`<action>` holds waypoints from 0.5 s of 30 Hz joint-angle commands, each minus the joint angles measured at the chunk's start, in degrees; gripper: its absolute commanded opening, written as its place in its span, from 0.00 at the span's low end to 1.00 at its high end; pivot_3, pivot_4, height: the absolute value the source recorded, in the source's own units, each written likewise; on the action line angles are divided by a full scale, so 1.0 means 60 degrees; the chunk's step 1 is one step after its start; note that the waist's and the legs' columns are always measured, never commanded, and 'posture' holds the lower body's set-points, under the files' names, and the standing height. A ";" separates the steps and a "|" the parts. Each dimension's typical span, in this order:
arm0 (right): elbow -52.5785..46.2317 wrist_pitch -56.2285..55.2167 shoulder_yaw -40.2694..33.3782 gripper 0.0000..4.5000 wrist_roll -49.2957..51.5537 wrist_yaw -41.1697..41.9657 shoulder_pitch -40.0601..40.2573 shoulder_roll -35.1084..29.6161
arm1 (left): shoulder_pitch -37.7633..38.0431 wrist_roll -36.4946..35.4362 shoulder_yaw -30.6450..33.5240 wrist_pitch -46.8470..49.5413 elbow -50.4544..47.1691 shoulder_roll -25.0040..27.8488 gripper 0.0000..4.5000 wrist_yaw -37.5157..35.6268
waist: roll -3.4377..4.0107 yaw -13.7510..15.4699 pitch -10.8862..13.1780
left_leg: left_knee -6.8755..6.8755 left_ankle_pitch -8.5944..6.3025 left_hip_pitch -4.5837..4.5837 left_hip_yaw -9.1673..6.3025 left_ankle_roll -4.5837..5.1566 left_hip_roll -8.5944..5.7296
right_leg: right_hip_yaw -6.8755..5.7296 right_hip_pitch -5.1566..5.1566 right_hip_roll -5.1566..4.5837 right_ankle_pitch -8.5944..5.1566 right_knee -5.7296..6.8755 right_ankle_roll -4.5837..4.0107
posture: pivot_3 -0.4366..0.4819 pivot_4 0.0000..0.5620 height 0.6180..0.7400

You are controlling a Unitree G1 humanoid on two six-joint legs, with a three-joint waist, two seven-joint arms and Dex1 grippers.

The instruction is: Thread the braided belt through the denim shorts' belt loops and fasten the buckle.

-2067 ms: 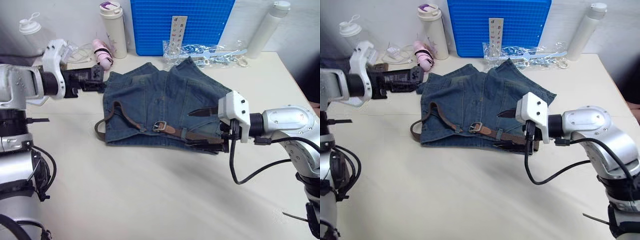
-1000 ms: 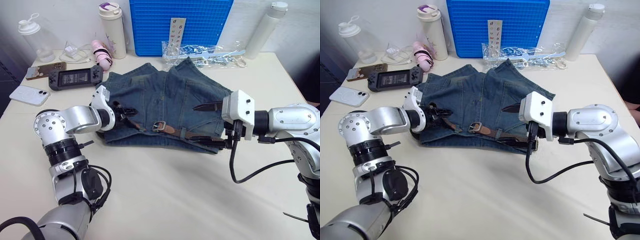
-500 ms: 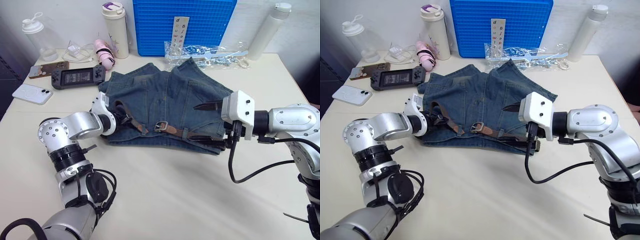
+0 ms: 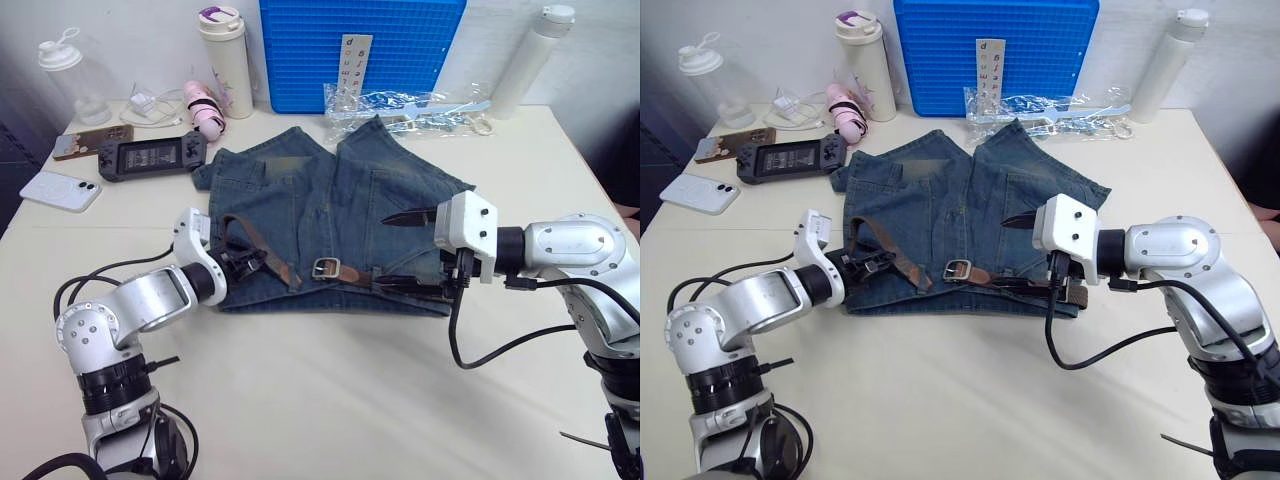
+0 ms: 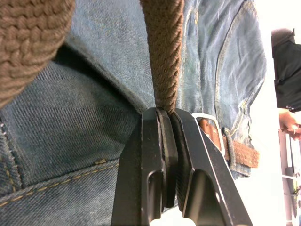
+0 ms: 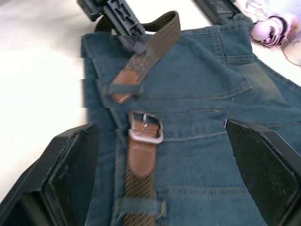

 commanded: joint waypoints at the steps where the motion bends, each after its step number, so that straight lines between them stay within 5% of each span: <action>1: -0.0052 0.0002 0.0004 1.00 0.0013 0.0123 -0.0202 -0.0003 | 0.0287 -0.0033 -0.0875 -0.0696 -0.0715 0.0333 0.01 -0.0262 | 0.0000 -0.0002 0.0000 | 0.0000 0.0000 0.0000 0.0001 0.0000 0.0000 | -0.0002 0.0000 0.0002 0.0000 -0.0001 0.0000 | 0.48 0.27 0.58; 9: 0.1198 0.0218 0.0995 1.00 -0.1055 -0.0367 -0.0299 0.0428 | 0.0681 0.0028 -0.1726 -0.1746 -0.0946 0.1275 0.01 -0.0655 | 0.0000 -0.0041 0.0000 | -0.0001 0.0000 0.0001 0.0010 0.0001 0.0003 | -0.0008 0.0001 0.0006 -0.0001 -0.0006 -0.0001 | 0.48 0.27 0.58; 15: 0.3073 0.0670 0.1782 0.39 -0.1387 0.0339 -0.0987 0.0836 | 0.0762 0.0066 -0.2072 -0.2271 -0.1073 0.1745 0.00 -0.0773 | 0.0001 -0.0049 0.0000 | 0.0000 0.0001 0.0002 0.0015 0.0002 0.0006 | -0.0022 -0.0002 0.0009 -0.0001 -0.0006 -0.0002 | 0.48 0.27 0.58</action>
